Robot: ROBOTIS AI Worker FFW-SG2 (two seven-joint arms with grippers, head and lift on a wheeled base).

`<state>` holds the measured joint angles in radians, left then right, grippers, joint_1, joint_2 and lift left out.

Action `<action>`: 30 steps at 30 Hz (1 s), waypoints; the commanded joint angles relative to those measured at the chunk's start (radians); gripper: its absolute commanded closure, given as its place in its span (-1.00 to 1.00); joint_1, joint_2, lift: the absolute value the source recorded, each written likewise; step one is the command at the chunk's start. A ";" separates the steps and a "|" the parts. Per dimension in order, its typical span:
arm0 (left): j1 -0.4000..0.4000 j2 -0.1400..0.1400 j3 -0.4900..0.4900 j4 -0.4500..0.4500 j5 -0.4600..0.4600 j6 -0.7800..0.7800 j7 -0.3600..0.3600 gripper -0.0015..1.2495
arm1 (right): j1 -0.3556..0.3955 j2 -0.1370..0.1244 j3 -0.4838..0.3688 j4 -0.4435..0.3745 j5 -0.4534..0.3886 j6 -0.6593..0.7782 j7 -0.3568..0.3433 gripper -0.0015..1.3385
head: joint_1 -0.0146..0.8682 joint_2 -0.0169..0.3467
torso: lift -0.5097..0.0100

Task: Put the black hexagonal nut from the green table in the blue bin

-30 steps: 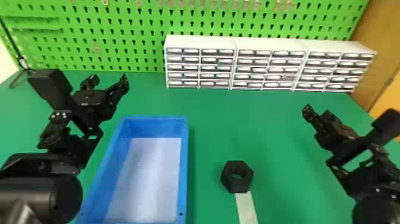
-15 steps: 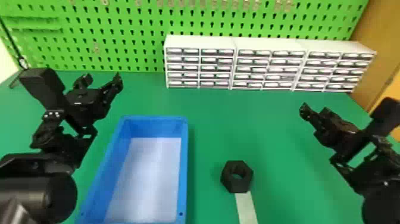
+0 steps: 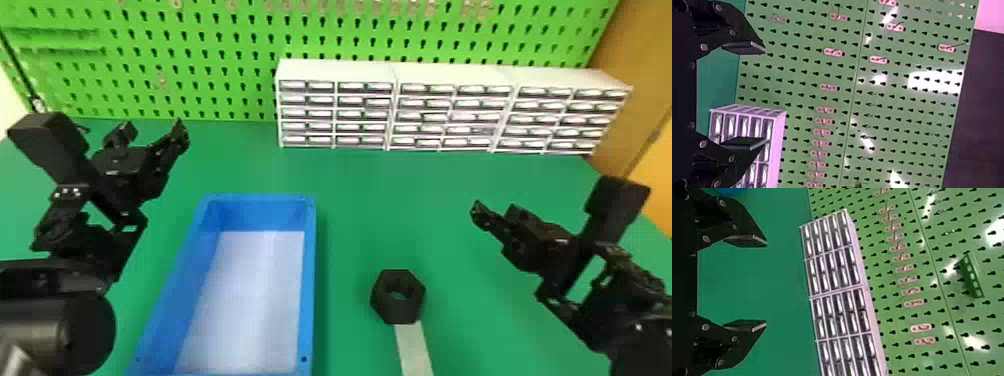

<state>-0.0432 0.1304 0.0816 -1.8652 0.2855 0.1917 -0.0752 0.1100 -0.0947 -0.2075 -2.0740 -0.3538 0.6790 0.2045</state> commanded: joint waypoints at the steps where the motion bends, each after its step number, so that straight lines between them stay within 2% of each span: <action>1: 0.005 0.000 0.010 -0.005 0.000 0.000 0.000 -0.30 | 0.013 -0.008 0.003 -0.052 0.003 0.071 -0.008 -0.21 | 0.60 -0.86 | 0.59; 10: 0.016 0.000 0.026 -0.015 0.000 0.000 0.000 -0.30 | 0.027 -0.011 -0.020 -0.149 0.029 0.186 -0.030 -0.20 | 0.60 -0.86 | 0.59; 18: 0.026 0.000 0.040 -0.025 0.000 0.000 0.000 -0.30 | 0.039 -0.037 -0.030 -0.201 -0.002 0.274 -0.057 -0.20 | 0.60 -0.86 | 0.59; 21: 0.031 0.000 0.046 -0.029 0.000 0.000 0.000 -0.30 | 0.046 -0.056 -0.015 -0.216 -0.028 0.306 -0.083 -0.20 | 0.60 -0.86 | 0.59; 30: 0.045 0.000 0.066 -0.043 -0.003 0.002 0.000 -0.30 | 0.056 -0.157 0.017 -0.248 -0.223 0.398 -0.198 -0.20 | 0.60 -0.86 | 0.59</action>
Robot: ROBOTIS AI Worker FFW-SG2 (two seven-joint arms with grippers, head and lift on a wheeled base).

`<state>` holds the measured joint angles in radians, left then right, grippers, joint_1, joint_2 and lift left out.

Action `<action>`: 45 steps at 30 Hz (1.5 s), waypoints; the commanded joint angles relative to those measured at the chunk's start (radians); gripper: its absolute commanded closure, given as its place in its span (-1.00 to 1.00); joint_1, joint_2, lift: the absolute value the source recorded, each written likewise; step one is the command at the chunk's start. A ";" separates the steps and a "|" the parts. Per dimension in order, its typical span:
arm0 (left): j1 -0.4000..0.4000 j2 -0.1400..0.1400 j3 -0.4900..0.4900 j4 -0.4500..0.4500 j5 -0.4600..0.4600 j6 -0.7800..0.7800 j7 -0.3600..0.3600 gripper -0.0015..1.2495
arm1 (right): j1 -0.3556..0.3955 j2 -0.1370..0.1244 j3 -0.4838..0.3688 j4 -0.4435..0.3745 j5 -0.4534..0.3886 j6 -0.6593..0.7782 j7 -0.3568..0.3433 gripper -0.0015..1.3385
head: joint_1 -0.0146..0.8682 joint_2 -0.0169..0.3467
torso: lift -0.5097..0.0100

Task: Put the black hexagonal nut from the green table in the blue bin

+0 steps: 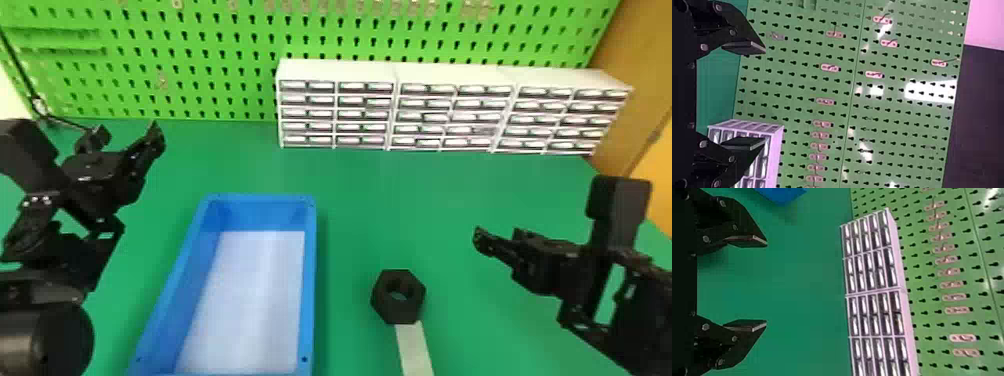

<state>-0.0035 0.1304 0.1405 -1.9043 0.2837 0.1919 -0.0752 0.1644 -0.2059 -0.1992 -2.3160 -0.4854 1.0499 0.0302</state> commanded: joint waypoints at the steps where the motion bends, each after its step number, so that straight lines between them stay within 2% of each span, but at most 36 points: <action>1: 0.005 0.000 0.007 -0.005 -0.001 0.001 0.000 -0.30 | 0.000 -0.056 0.009 -0.008 -0.111 0.033 -0.035 -0.20 | 0.60 -0.86 | 0.59; 3: 0.008 0.000 0.008 -0.005 -0.001 0.001 0.000 -0.30 | -0.009 -0.078 0.004 -0.014 -0.163 0.062 -0.061 -0.20 | 0.60 -0.86 | 0.59; 7: 0.011 0.000 0.014 -0.010 0.000 0.001 0.000 -0.30 | -0.036 -0.102 -0.026 -0.029 -0.277 0.142 -0.135 -0.20 | 0.60 -0.86 | 0.59; 11: 0.017 0.000 0.021 -0.013 0.000 0.004 0.000 -0.30 | -0.066 -0.112 -0.063 -0.043 -0.381 0.214 -0.224 -0.20 | 0.60 -0.86 | 0.59; 15: 0.020 0.000 0.022 -0.015 0.002 0.006 0.000 -0.30 | -0.094 -0.122 -0.095 -0.046 -0.525 0.280 -0.339 -0.20 | 0.60 -0.86 | 0.59; 17: 0.020 0.000 0.022 -0.015 0.002 0.006 0.000 -0.30 | -0.106 -0.130 -0.098 -0.046 -0.567 0.311 -0.368 -0.20 | 0.60 -0.86 | 0.59; 19: 0.020 0.000 0.022 -0.015 0.003 0.008 0.000 -0.30 | -0.118 -0.138 -0.091 -0.046 -0.585 0.332 -0.375 -0.20 | 0.60 -0.86 | 0.59; 29: 0.031 0.000 0.024 -0.019 0.008 0.011 0.000 -0.30 | -0.098 -0.125 -0.034 -0.017 -0.601 0.335 -0.375 -0.20 | 0.60 -0.86 | 0.59; 34: 0.033 0.000 0.025 -0.022 0.008 0.017 0.000 -0.30 | -0.101 -0.130 -0.016 -0.010 -0.614 0.351 -0.383 -0.20 | 0.60 -0.86 | 0.59; 42: 0.036 0.000 0.028 -0.024 0.008 0.018 0.000 -0.30 | -0.105 -0.138 -0.019 -0.002 -0.696 0.374 -0.484 -0.20 | 0.60 -0.86 | 0.59; 45: 0.036 0.000 0.028 -0.024 0.008 0.020 0.000 -0.30 | -0.108 -0.141 -0.022 0.001 -0.711 0.381 -0.501 -0.20 | 0.60 -0.86 | 0.59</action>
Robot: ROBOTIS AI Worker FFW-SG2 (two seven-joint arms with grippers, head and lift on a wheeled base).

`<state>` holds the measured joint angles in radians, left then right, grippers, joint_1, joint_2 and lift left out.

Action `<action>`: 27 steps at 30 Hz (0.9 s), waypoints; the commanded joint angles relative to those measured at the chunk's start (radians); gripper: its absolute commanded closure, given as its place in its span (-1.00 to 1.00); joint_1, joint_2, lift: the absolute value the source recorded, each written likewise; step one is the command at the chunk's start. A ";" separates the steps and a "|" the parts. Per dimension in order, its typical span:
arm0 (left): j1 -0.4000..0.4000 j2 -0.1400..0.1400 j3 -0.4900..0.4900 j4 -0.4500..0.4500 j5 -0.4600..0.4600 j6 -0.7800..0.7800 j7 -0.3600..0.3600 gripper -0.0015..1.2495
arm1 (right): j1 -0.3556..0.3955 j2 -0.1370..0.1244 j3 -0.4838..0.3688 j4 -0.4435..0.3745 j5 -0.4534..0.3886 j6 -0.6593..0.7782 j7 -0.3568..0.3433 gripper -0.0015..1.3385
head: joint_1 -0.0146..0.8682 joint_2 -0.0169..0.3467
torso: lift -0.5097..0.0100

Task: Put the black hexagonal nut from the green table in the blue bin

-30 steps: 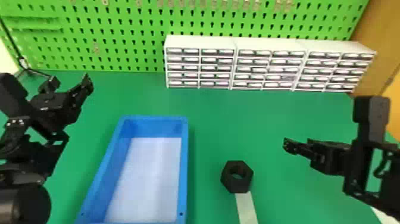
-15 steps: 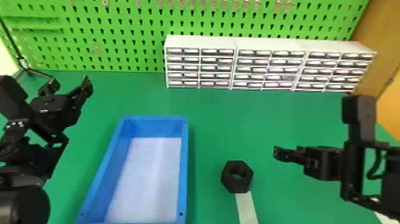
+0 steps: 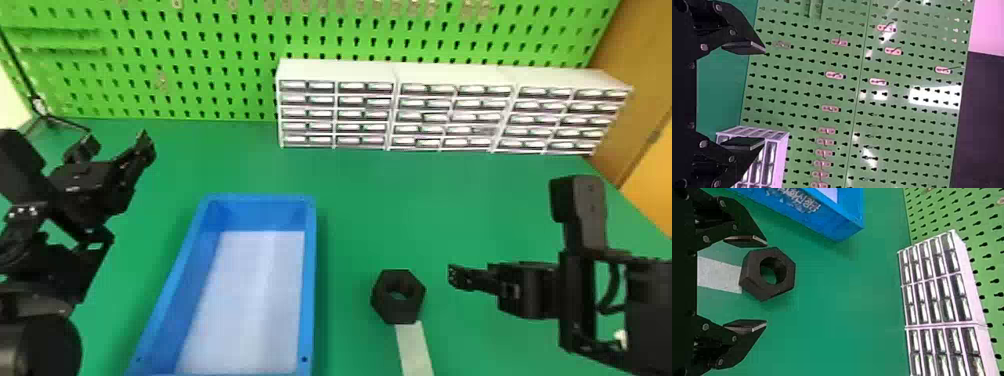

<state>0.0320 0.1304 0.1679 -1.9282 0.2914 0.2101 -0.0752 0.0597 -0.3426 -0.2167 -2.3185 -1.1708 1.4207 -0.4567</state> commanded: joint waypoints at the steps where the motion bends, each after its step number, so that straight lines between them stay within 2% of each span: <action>1: 0.000 0.000 -0.001 0.000 0.000 0.002 0.000 -0.30 | -0.003 -0.006 -0.004 0.005 -0.029 0.012 -0.017 -0.20 | 0.60 -0.86 | 0.59; 27: -0.006 0.000 -0.001 0.000 -0.005 0.005 0.000 -0.30 | -0.017 -0.003 -0.001 0.028 -0.046 0.032 -0.026 -0.20 | 0.60 -0.86 | 0.59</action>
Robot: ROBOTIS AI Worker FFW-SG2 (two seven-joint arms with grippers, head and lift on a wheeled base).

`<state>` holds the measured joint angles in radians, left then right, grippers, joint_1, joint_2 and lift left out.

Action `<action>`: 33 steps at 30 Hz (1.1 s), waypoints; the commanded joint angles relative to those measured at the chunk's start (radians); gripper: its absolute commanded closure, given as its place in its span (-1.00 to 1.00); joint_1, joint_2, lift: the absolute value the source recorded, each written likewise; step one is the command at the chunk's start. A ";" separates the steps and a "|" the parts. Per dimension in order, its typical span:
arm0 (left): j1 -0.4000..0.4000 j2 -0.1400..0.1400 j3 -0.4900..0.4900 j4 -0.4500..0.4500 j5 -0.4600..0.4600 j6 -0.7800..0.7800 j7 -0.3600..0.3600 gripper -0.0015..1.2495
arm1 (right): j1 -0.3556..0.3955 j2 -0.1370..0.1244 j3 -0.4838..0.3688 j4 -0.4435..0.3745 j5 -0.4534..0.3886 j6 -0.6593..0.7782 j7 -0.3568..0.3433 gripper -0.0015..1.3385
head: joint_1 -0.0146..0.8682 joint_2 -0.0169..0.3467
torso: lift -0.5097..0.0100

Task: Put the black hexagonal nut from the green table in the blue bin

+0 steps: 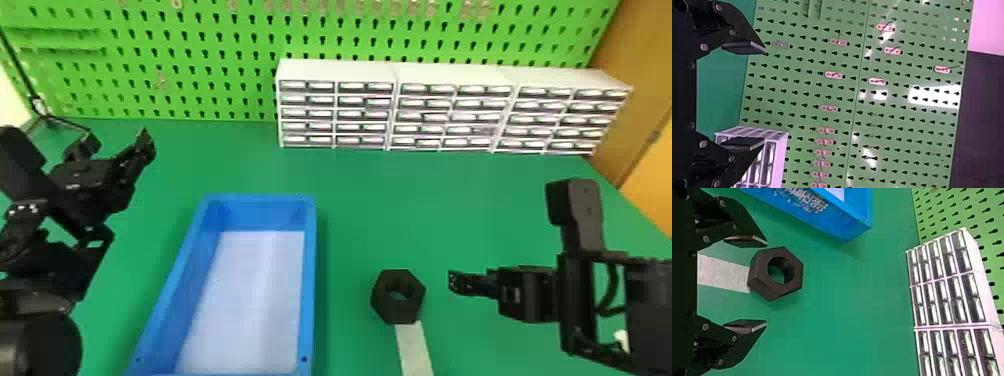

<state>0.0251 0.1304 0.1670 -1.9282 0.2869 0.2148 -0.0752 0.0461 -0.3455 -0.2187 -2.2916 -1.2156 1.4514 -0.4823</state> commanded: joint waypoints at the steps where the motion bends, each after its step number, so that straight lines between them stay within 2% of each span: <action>1: 0.001 0.000 0.000 0.000 0.000 0.000 0.000 -0.30 | -0.003 0.000 -0.001 0.001 -0.001 0.003 -0.001 -0.20 | 0.60 -0.86 | 0.59; 7: -0.001 0.000 0.000 0.000 0.002 0.002 0.000 -0.30 | -0.003 0.003 -0.001 0.008 -0.002 0.006 -0.001 -0.20 | 0.60 -0.86 | 0.59; 15: -0.005 0.000 -0.006 0.000 0.002 0.003 0.000 -0.30 | -0.037 0.029 -0.002 0.035 0.028 0.055 -0.001 -0.20 | 0.60 -0.86 | 0.59; 25: -0.008 0.000 -0.012 0.002 -0.003 0.006 0.000 -0.30 | -0.095 0.082 -0.010 0.081 0.068 0.121 -0.001 -0.20 | 0.60 -0.86 | 0.59; 33: -0.014 0.000 -0.024 0.011 -0.005 0.009 0.000 -0.30 | -0.144 0.112 0.002 0.135 0.090 0.121 -0.001 -0.20 | 0.60 -0.86 | 0.59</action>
<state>0.0129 0.1301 0.1482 -1.9219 0.2824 0.2236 -0.0752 -0.0746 -0.2492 -0.2247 -2.1816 -1.1411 1.5687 -0.4832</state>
